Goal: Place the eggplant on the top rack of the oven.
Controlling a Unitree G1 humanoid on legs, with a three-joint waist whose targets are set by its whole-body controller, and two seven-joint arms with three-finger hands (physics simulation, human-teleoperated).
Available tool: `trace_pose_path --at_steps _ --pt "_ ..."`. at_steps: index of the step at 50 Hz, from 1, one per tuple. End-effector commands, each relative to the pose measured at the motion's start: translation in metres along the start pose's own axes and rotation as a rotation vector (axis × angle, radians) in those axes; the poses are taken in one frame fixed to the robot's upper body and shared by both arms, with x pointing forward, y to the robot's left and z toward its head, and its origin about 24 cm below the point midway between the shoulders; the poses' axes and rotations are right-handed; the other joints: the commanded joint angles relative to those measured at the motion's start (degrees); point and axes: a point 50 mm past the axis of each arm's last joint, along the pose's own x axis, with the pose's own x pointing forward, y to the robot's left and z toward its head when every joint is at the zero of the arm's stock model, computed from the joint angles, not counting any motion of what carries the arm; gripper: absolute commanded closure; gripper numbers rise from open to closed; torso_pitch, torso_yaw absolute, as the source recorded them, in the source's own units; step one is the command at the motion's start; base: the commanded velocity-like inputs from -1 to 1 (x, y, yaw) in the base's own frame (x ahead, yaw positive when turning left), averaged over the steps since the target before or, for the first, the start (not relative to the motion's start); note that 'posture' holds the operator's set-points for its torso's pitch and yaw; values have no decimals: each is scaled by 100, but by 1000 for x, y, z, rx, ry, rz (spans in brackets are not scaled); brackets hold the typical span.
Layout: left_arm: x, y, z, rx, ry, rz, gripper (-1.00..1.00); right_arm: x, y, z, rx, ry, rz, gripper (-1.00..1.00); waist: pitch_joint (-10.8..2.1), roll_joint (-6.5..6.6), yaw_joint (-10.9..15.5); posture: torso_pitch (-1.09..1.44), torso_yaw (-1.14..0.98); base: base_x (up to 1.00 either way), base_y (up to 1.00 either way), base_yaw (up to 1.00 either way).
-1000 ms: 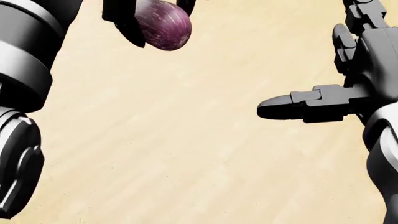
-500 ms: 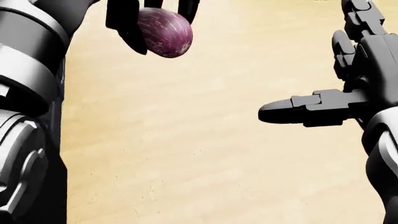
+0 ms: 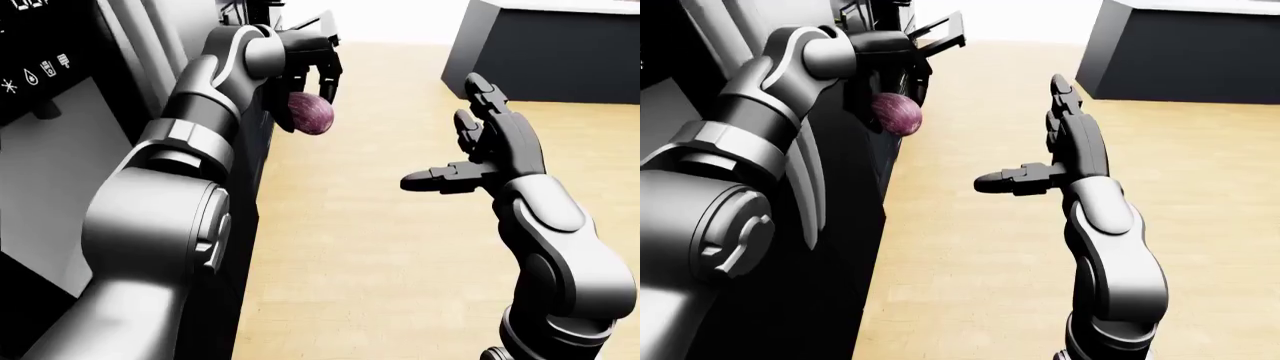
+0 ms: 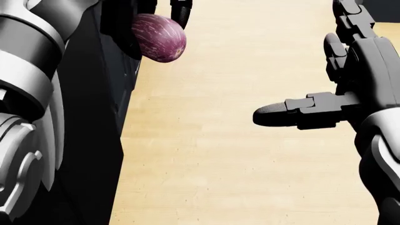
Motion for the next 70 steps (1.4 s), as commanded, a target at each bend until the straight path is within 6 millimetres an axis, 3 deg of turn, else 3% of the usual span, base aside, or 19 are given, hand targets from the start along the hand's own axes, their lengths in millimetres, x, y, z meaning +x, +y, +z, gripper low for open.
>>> trace_pose_path --at_steps 1,6,11,14,28,29,34,39,41,42,44,49,57,62,63,64,66,67,70 --pt "-12 35 17 44 -50 133 100 -3 -5 16 -10 -88 -29 -100 -197 109 -21 0 0 16 -40 0" --pt "-13 37 16 44 -47 134 100 -4 -5 17 -8 -91 -25 -100 -204 33 51 0 0 17 -39 0" --pt "-13 38 17 44 -46 135 100 -5 -5 19 -7 -95 -24 -100 -297 -596 163 0 0 26 -43 0" --pt "-13 38 17 44 -47 134 100 -4 -5 19 -8 -95 -25 -100 -96 -425 126 0 0 30 -45 0" --pt "-15 39 15 41 -43 139 100 -4 -3 21 -12 -95 -18 -100 -186 163 -29 0 0 30 -46 0" --pt "-15 39 15 42 -42 140 100 -4 -3 21 -13 -96 -18 -100 -135 61 8 0 0 31 -46 0" --pt "-15 39 14 39 -41 141 100 -5 -2 22 -15 -99 -15 -100 -161 276 20 0 0 41 -47 0" --pt "-16 41 15 39 -42 144 100 -5 -3 22 -16 -101 -15 -100 -125 -90 146 0 0 49 -48 0" --pt "-15 40 14 40 -42 142 100 -5 -3 22 -15 -100 -15 -100 -294 -657 80 0 0 50 -48 0" --pt "-16 40 14 40 -41 143 100 -5 -2 22 -15 -100 -14 -100 -201 -434 84 0 0 50 -48 0" --pt "-16 40 14 41 -41 143 100 -6 -2 22 -15 -100 -13 -100 -99 -475 47 0 0 51 -48 0" --pt "-16 41 14 39 -39 141 100 -5 -2 22 -17 -98 -13 -100 -57 -162 10 0 0 52 -44 0" --pt "-16 42 14 39 -40 143 100 -4 -2 23 -21 -94 -12 -100 -166 -266 89 0 0 51 -11 0" --pt "-17 42 13 38 -37 145 100 -4 -2 23 -22 -94 -11 -100 -191 -102 97 0 0 47 0 0" --pt "-17 41 12 38 -35 144 100 -4 -1 22 -23 -94 -10 -100 -69 -72 123 0 0 45 0 0" --pt "-17 41 12 38 -34 144 100 -4 -1 22 -23 -93 -9 -100 -73 -251 110 0 0 45 0 0" --pt "-17 40 11 36 -33 145 100 -4 0 20 -22 -90 -7 -100 -13 28 106 0 0 43 4 0" --pt "-17 41 11 36 -33 146 100 -4 0 20 -22 -90 -7 -100 -135 113 122 0 0 41 8 0" --pt "-17 40 10 34 -32 147 100 -4 1 21 -23 -90 -6 -100 -121 146 118 0 0 40 12 0"
